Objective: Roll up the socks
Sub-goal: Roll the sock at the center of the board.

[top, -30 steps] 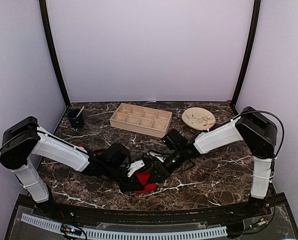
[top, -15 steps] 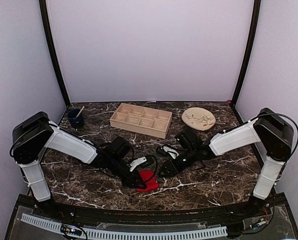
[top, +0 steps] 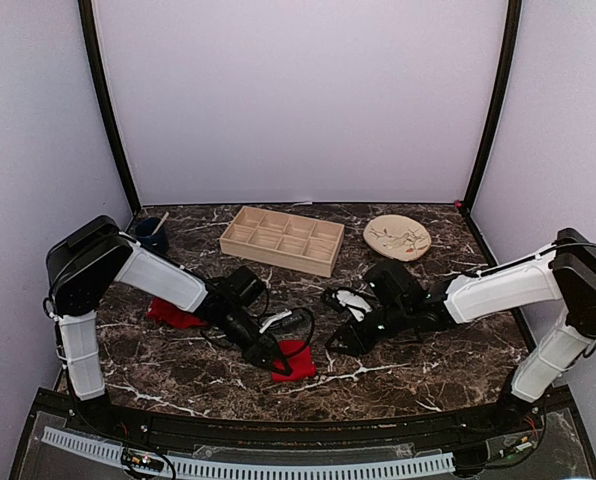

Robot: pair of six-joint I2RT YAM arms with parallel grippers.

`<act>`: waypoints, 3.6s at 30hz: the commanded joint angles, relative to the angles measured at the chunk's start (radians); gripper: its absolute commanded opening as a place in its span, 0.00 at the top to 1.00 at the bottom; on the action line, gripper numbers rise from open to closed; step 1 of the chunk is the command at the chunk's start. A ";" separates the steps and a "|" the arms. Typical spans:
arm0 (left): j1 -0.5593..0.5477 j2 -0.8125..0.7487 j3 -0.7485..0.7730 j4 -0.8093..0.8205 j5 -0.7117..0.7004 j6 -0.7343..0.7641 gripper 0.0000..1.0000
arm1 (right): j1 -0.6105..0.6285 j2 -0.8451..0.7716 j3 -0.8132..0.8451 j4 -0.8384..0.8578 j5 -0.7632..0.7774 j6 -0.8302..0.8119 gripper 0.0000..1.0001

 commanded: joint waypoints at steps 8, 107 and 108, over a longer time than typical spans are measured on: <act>0.040 0.114 0.056 -0.236 0.041 0.073 1.00 | 0.217 -0.080 -0.001 0.024 0.202 -0.137 0.56; 0.133 0.042 0.048 -0.368 -0.249 0.040 0.66 | 0.268 0.304 0.306 -0.143 0.047 -0.300 0.95; 0.136 0.042 0.043 -0.370 -0.251 0.040 0.66 | 0.267 0.303 0.303 -0.140 0.048 -0.299 0.95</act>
